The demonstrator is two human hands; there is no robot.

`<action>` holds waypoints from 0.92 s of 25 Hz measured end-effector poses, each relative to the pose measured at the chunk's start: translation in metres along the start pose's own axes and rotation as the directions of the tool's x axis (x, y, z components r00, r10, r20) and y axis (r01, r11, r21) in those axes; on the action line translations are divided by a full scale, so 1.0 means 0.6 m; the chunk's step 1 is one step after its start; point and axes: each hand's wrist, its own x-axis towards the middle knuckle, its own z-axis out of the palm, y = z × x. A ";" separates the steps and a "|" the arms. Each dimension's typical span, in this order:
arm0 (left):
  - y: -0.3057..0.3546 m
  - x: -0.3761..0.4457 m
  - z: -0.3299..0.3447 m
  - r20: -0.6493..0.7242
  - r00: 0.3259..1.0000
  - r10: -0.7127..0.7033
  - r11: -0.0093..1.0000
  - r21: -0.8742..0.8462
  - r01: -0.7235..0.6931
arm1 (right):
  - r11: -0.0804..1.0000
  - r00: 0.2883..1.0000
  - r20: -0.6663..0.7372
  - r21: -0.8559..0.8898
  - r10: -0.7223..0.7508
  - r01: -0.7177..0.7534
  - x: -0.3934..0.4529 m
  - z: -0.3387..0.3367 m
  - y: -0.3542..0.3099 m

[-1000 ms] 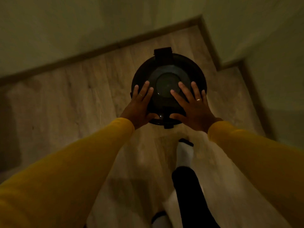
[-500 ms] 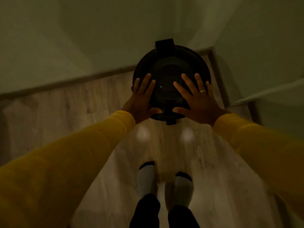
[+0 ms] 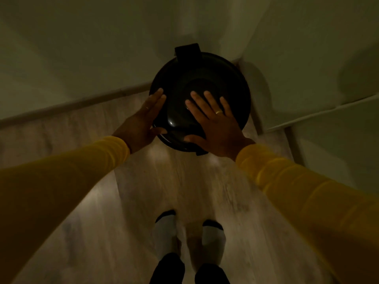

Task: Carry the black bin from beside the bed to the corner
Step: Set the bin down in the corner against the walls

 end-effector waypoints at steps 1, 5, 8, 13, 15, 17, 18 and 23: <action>0.015 0.013 0.009 -0.004 1.000 -0.006 1.000 -0.011 0.006 | 1.000 1.000 0.029 -0.016 0.008 -0.007 -0.003 -0.007 0.021; 0.078 0.085 0.032 0.002 1.000 0.016 0.999 -0.050 -0.016 | 0.996 0.995 0.074 -0.058 0.072 -0.068 -0.017 -0.038 0.104; 0.117 0.136 0.035 0.013 1.000 0.022 0.998 -0.052 -0.022 | 0.987 0.985 0.064 -0.042 0.158 -0.156 -0.032 -0.052 0.145; 0.173 0.140 0.065 -0.050 0.998 0.043 0.997 -0.069 -0.046 | 0.903 0.907 0.002 0.085 0.422 -0.421 -0.088 -0.036 0.135; 0.187 0.140 0.079 -0.067 0.998 0.011 0.995 -0.099 -0.017 | 0.896 0.900 0.025 0.094 0.434 -0.435 -0.094 -0.029 0.139; 0.188 0.149 0.082 -0.076 0.997 -0.021 0.993 -0.120 0.012 | 0.899 0.904 0.031 0.104 0.425 -0.426 -0.083 -0.030 0.145; 0.183 0.157 0.078 -0.076 0.997 -0.027 0.992 -0.125 0.017 | 0.899 0.906 0.025 0.112 0.423 -0.423 -0.075 -0.029 0.146; 0.161 0.187 0.054 -0.079 0.996 -0.038 0.992 -0.121 0.028 | 0.904 0.911 -0.007 0.125 0.413 -0.409 -0.035 -0.030 0.154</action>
